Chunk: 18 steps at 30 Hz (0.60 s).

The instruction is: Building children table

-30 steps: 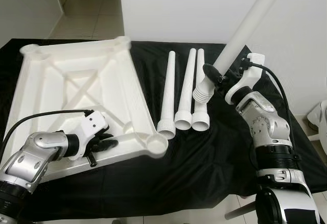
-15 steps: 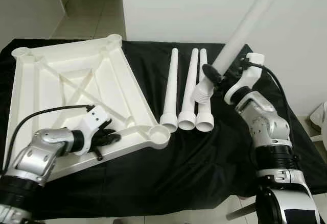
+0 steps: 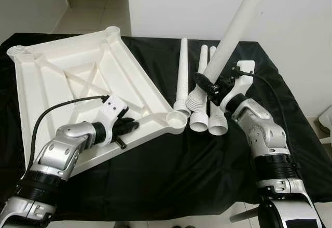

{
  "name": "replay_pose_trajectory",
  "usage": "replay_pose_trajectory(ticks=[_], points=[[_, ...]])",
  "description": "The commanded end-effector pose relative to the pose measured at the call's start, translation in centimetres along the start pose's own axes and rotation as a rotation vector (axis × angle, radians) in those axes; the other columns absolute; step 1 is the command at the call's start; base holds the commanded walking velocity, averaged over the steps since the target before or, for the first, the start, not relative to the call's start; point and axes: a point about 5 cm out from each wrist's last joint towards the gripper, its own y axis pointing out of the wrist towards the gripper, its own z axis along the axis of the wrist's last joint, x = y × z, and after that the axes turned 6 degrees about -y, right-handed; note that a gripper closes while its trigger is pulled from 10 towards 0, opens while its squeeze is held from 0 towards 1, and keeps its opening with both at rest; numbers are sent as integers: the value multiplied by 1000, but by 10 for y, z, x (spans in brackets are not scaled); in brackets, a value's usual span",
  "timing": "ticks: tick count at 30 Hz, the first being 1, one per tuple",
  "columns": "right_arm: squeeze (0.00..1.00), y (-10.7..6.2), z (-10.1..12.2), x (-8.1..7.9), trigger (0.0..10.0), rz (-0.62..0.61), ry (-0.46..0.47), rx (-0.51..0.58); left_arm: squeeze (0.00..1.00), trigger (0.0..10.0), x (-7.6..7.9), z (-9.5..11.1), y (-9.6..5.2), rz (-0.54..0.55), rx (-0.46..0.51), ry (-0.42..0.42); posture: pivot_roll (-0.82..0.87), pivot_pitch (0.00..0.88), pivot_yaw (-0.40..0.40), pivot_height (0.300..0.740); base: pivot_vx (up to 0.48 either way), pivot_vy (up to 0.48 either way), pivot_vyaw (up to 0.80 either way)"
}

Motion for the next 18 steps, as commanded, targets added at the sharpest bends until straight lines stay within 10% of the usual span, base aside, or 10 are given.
replay_pose_trajectory(ticks=[1,15,16,17,18], points=[[0,-3,-1,-3,10000,18,-27,6,0,10000,4,21,0,-53,67,52,6,126,-30,740,0,0,0],[0,-4,-8,-14,10000,60,-66,20,0,10000,8,22,-1,-88,48,104,3,133,-24,740,0,0,0],[0,-3,-8,-13,10000,59,-67,21,749,10000,9,22,-1,-95,55,94,3,133,-24,740,0,0,0],[0,-3,-8,-13,10000,59,-67,21,749,10000,9,22,-1,-95,55,94,3,133,-24,740,0,0,0],[0,-3,-7,-13,10000,59,-69,24,1000,10000,10,23,0,-98,60,87,3,133,-25,740,0,0,0]])
